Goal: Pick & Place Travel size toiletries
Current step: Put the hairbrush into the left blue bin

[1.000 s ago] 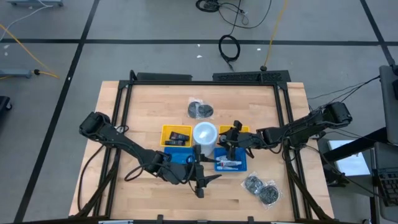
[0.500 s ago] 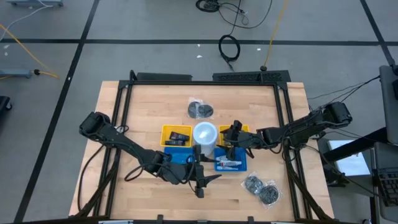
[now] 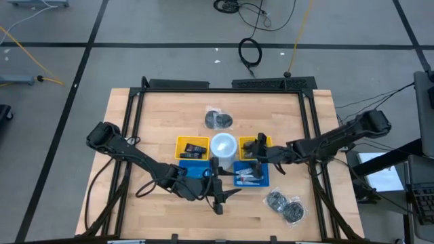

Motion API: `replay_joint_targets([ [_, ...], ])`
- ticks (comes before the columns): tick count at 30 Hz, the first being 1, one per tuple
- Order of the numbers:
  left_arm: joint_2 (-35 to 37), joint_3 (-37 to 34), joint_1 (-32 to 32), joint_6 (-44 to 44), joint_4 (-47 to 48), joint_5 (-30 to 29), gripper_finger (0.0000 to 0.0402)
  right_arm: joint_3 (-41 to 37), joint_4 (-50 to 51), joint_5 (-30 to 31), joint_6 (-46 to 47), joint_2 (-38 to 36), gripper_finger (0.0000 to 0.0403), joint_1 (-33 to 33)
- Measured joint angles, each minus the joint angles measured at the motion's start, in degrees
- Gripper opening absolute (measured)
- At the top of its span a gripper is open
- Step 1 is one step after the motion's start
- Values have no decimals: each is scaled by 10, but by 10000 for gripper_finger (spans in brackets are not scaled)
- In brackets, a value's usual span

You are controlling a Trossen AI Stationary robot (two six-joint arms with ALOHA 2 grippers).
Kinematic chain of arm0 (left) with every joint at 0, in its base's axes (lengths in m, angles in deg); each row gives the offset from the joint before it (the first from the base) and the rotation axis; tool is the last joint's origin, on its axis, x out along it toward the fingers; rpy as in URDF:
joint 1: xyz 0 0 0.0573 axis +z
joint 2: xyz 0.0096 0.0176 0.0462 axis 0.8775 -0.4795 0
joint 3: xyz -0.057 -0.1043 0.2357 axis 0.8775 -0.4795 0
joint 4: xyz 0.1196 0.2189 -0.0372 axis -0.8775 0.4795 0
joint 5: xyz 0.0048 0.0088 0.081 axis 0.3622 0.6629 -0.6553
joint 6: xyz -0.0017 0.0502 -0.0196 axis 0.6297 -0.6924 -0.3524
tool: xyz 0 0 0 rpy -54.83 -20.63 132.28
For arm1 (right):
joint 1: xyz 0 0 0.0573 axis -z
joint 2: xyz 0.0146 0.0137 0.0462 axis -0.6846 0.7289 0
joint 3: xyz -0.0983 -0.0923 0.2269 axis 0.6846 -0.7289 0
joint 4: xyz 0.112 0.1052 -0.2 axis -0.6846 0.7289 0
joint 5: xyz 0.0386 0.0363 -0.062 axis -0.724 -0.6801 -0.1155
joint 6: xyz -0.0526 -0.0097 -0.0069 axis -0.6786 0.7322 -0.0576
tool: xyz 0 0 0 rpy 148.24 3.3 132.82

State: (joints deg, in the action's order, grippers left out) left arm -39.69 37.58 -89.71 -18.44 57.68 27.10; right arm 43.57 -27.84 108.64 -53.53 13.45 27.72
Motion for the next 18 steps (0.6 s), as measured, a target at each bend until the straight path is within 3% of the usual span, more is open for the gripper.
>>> replay_joint_targets([
  [7,0,0,0,0,2,0,230,0,38,-73,50,-29,265,-89],
  [15,0,0,0,3,2,0,230,0,75,-67,159,-29,265,-216],
  [18,0,0,0,3,2,0,230,0,92,-34,215,-26,265,-266],
])
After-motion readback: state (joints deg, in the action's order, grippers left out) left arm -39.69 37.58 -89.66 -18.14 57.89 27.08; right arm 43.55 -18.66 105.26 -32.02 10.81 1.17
